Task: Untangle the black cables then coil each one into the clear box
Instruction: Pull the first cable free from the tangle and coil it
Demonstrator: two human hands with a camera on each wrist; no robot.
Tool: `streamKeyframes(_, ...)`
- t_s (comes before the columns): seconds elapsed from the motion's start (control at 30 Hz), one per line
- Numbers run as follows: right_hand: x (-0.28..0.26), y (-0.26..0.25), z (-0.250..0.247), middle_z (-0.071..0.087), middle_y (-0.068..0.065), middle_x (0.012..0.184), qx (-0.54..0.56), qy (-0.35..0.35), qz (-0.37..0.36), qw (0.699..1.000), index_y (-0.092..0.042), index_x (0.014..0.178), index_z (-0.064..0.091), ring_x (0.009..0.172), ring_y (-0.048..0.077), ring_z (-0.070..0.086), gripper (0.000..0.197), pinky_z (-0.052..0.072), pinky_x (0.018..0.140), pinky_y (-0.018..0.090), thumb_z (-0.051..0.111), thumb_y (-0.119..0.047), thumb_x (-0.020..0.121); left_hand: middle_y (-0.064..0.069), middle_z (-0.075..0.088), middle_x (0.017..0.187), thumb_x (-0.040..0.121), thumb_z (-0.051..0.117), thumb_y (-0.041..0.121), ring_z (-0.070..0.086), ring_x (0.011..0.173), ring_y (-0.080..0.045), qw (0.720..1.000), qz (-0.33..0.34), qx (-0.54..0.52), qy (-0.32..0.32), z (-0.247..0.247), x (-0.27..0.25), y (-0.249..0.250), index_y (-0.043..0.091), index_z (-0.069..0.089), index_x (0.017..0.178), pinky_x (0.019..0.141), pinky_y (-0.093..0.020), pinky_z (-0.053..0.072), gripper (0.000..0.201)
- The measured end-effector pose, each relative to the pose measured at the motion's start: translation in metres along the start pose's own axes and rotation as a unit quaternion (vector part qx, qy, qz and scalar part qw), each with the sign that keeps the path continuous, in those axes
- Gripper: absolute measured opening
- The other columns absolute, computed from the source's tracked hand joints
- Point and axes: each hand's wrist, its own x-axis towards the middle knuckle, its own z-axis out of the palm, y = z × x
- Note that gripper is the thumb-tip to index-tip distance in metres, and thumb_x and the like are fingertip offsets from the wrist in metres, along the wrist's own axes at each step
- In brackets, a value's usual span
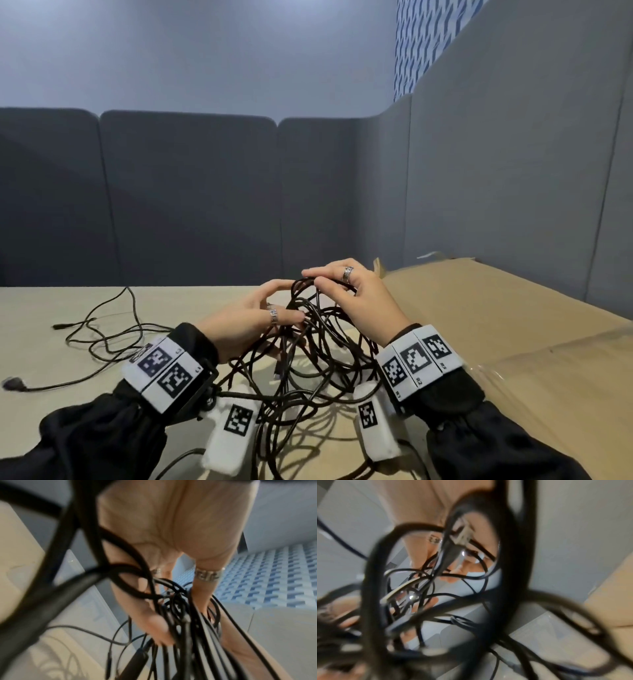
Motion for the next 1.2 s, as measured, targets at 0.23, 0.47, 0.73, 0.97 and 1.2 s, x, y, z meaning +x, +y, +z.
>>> streamKeyframes(0.23,0.002,-0.012,-0.014,0.053,-0.010,0.065,0.005,0.144,0.058,0.988,-0.020,0.072,0.061,0.057,0.003,0.047,0.030,0.039,0.063,0.019,0.050,-0.036,0.095,-0.010,0.073,0.089,0.085,0.057,0.008,0.073,0.080,-0.024,0.979,0.043,-0.153,0.128,-0.020,-0.006,-0.001,0.020,0.052,0.123,0.045,-0.026,0.053,0.040)
streamKeyframes(0.47,-0.004,-0.029,-0.019,0.064,0.007,0.054,0.078,-0.001,0.143,0.987,-0.010,0.060,0.052,0.042,0.019,0.052,0.038,0.034,0.044,0.023,0.045,-0.022,0.096,-0.021,0.072,0.092,0.092,0.050,0.009,0.070,0.062,-0.017,0.954,0.029,-0.266,0.135,-0.024,-0.015,0.002,0.020,0.054,0.117,0.044,-0.023,0.053,0.028)
streamKeyframes(0.73,-0.009,-0.034,-0.003,0.063,-0.016,0.074,0.032,-0.052,0.095,0.994,-0.023,0.079,0.069,0.065,-0.005,0.050,0.034,0.037,0.066,0.016,0.057,-0.055,0.084,-0.018,0.072,0.096,0.094,0.046,0.006,0.072,0.081,-0.019,0.945,0.063,-0.279,0.156,-0.013,-0.015,0.004,0.025,0.043,0.128,0.062,-0.035,0.059,0.039)
streamKeyframes(0.97,0.000,-0.018,-0.006,0.061,-0.004,0.063,0.036,0.089,0.106,0.990,-0.016,0.079,0.066,0.056,0.007,0.053,0.017,0.039,0.050,0.019,0.056,-0.017,0.092,-0.011,0.071,0.085,0.095,0.046,0.005,0.071,0.067,-0.016,0.952,0.061,-0.238,0.183,-0.014,-0.020,0.009,0.020,0.051,0.118,0.049,-0.026,0.054,0.028)
streamKeyframes(1.2,0.003,-0.022,-0.042,0.040,-0.005,0.060,0.414,0.470,0.062,0.777,-0.017,0.081,0.043,0.037,0.006,0.035,0.026,0.019,0.037,0.013,0.029,-0.008,0.101,-0.012,0.064,0.066,0.098,0.040,0.013,0.065,0.052,-0.020,0.919,-0.030,-0.310,0.243,-0.040,-0.019,0.007,0.002,0.053,0.090,0.043,-0.027,0.054,0.018)
